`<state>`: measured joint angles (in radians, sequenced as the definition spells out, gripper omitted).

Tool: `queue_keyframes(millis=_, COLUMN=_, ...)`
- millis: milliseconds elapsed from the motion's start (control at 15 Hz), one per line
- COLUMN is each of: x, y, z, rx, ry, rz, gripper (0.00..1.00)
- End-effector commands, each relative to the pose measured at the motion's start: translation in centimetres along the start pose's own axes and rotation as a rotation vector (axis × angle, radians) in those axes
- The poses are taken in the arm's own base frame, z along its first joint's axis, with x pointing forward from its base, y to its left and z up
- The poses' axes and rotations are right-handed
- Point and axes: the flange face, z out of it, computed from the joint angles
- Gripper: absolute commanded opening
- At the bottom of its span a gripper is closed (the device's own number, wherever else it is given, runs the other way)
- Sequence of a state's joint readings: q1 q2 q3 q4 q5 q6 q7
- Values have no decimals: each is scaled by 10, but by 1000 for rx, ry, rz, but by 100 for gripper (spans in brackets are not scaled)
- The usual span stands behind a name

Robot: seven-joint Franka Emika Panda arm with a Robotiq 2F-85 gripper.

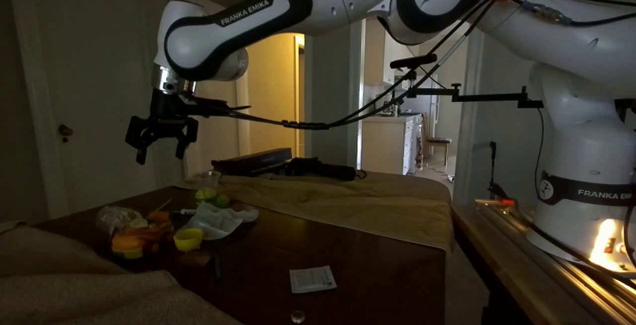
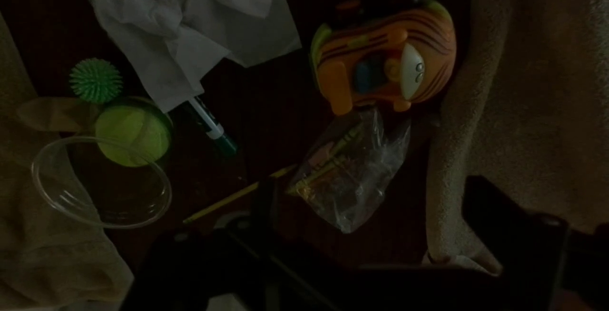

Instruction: Move the car toy to the right

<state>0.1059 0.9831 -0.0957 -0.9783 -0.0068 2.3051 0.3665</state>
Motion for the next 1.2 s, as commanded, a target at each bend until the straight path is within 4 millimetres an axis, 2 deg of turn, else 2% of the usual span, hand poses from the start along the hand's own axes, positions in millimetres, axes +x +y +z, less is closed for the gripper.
queue_keyframes(millis=0, x=0, y=0, z=0, rx=0, ry=-1, rz=1, gripper=100)
queue_keyframes(millis=200, x=-3, y=-7, z=0, rx=-7, ry=-28, rz=61, gripper=100)
queue_keyframes(millis=800, x=-37, y=-43, z=28, rx=-195, ry=-100, rz=476, gripper=100)
queue_keyframes(millis=1133, x=-42, y=-42, z=43, rx=-288, ry=-53, rz=717, gripper=100)
